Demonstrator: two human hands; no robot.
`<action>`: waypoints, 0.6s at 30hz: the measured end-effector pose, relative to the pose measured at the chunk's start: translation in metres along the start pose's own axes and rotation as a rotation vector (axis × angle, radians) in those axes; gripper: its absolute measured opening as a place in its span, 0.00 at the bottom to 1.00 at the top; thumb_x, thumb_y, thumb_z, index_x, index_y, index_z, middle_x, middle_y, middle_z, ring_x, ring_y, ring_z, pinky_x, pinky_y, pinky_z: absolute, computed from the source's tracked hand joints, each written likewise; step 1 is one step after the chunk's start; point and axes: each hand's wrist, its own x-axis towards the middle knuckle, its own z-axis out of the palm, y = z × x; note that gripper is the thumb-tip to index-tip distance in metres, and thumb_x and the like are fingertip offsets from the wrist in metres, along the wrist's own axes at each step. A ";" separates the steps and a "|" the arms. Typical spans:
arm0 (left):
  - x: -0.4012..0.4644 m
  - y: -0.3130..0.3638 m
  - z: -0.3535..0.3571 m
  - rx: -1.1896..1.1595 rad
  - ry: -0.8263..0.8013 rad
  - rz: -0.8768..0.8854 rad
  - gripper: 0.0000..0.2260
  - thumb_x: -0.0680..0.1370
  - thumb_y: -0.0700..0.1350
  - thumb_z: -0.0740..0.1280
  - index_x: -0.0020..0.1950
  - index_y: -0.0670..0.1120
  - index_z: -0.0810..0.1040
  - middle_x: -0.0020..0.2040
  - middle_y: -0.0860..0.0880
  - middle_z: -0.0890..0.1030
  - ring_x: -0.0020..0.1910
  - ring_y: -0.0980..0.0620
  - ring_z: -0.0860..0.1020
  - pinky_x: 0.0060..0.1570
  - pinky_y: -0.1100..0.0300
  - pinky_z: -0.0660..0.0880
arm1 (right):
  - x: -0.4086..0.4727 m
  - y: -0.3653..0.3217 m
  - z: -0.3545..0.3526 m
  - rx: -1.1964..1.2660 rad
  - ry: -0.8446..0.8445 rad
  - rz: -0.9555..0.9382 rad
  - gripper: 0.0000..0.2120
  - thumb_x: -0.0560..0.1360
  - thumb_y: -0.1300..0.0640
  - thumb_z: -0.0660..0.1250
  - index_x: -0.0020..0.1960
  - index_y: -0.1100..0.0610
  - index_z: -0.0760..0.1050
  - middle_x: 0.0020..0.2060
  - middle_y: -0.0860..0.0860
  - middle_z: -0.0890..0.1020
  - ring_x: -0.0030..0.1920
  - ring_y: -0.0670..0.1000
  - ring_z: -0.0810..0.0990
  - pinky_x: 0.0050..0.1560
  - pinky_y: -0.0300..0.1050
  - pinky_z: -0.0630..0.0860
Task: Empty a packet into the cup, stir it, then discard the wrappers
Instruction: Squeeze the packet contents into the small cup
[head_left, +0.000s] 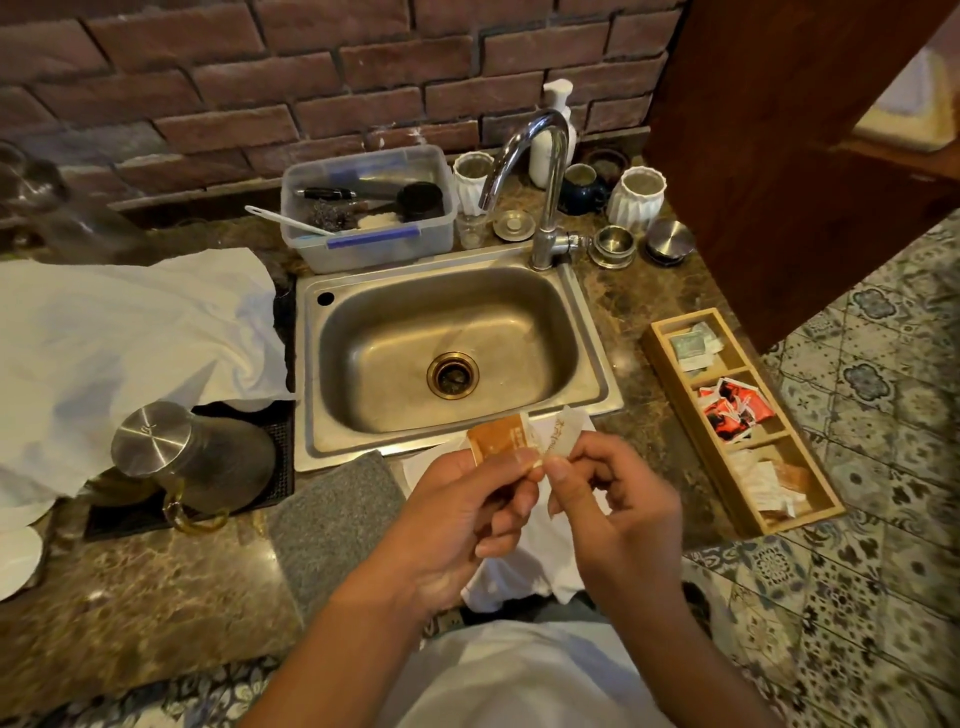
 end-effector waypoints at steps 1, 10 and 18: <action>0.001 0.000 0.001 0.010 0.002 -0.002 0.09 0.79 0.43 0.70 0.40 0.43 0.83 0.30 0.46 0.75 0.22 0.58 0.69 0.18 0.68 0.63 | -0.001 0.001 -0.001 0.008 0.001 0.008 0.01 0.78 0.51 0.68 0.48 0.47 0.77 0.33 0.45 0.81 0.33 0.44 0.80 0.38 0.29 0.72; 0.003 0.002 -0.013 0.024 0.017 0.033 0.07 0.76 0.45 0.73 0.42 0.42 0.82 0.31 0.46 0.73 0.24 0.56 0.67 0.18 0.67 0.63 | 0.032 0.013 -0.041 0.207 0.163 0.388 0.09 0.73 0.43 0.69 0.46 0.47 0.81 0.34 0.52 0.84 0.34 0.53 0.81 0.38 0.50 0.81; 0.010 -0.003 -0.011 0.192 0.054 0.148 0.14 0.76 0.56 0.73 0.43 0.45 0.85 0.31 0.47 0.76 0.25 0.56 0.69 0.22 0.65 0.66 | 0.040 0.035 -0.043 0.198 -0.006 0.392 0.13 0.71 0.42 0.71 0.46 0.50 0.84 0.28 0.52 0.81 0.28 0.46 0.76 0.30 0.36 0.76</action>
